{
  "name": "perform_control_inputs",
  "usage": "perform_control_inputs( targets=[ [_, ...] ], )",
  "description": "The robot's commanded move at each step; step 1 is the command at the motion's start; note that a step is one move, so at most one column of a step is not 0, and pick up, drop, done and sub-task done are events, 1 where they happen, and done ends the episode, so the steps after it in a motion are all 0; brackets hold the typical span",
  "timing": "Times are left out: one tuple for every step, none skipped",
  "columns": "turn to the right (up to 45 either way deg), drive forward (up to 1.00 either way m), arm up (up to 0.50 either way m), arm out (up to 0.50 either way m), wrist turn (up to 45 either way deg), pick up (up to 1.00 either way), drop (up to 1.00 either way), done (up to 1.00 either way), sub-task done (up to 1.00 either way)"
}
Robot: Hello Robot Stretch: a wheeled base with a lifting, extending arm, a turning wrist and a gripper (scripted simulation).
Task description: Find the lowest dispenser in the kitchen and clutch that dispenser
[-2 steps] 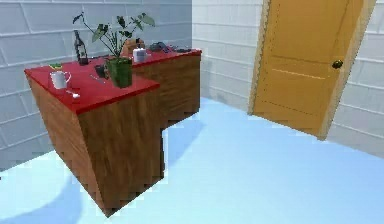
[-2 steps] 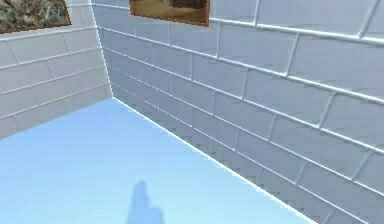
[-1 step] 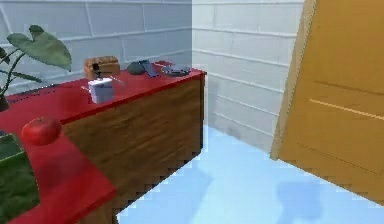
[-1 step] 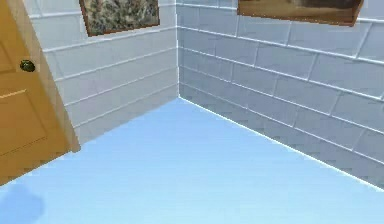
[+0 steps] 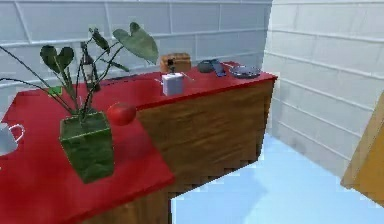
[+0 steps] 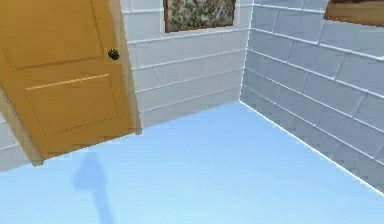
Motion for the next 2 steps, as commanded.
perform_control_inputs(
  targets=[
    [0.0,0.15,0.0,0.0,0.0,0.0,0.0,0.0,0.0],
    [45.0,0.0,0.0,0.0,0.0,0.0,0.0,0.0,0.0]
  ],
)
